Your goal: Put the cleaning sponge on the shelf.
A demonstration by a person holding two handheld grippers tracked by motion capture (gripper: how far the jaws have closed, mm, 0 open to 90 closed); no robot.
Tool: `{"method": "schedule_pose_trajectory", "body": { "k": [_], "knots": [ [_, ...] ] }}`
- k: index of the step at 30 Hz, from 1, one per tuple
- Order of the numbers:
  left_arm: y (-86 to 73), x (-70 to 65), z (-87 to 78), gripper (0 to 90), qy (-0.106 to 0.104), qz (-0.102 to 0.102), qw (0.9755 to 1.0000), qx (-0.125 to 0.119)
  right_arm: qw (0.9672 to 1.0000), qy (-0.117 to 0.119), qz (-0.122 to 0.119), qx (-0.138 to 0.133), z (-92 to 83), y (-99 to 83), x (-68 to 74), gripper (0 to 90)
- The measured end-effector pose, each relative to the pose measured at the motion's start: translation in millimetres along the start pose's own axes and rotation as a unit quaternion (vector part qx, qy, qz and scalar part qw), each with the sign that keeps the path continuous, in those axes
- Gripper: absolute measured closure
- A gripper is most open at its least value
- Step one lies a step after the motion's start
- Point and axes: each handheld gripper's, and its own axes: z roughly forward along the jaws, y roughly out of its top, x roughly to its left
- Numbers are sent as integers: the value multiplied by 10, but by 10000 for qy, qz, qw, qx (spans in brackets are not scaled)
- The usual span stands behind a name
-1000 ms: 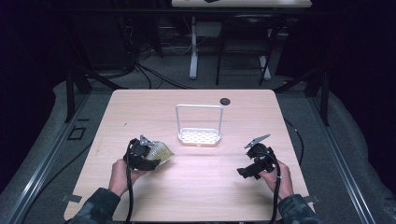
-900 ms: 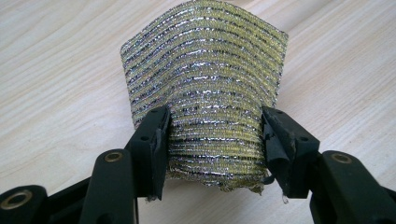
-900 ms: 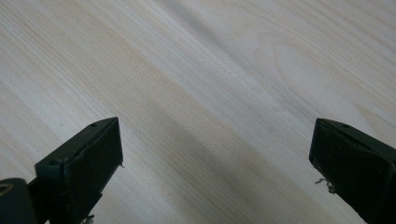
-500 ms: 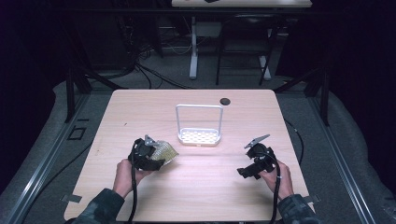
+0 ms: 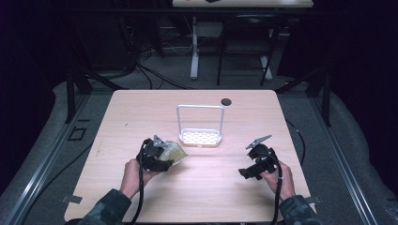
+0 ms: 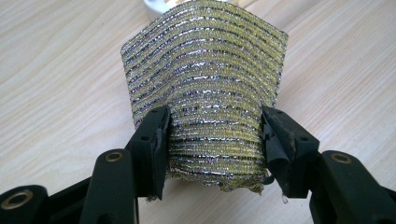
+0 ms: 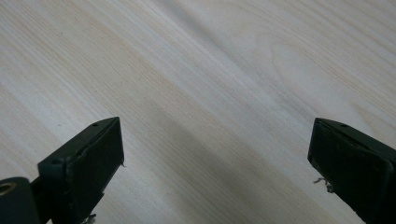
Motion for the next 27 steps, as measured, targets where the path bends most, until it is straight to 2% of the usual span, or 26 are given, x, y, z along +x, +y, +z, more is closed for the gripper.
{"method": "schedule_pose_trajectory", "body": {
  "k": [13,20,27],
  "knots": [
    [205,-181,115,458,-16,-15,10000,9,10000,21,-6,-46,6,-2,7,41],
    [356,-284,189,459,88,-46,9999,-57,10000,28,6,-69,5,-8,-6,42],
    [489,-345,273,459,158,-162,9997,-122,10000,39,13,-66,9,-6,-10,43]
  ]
}}
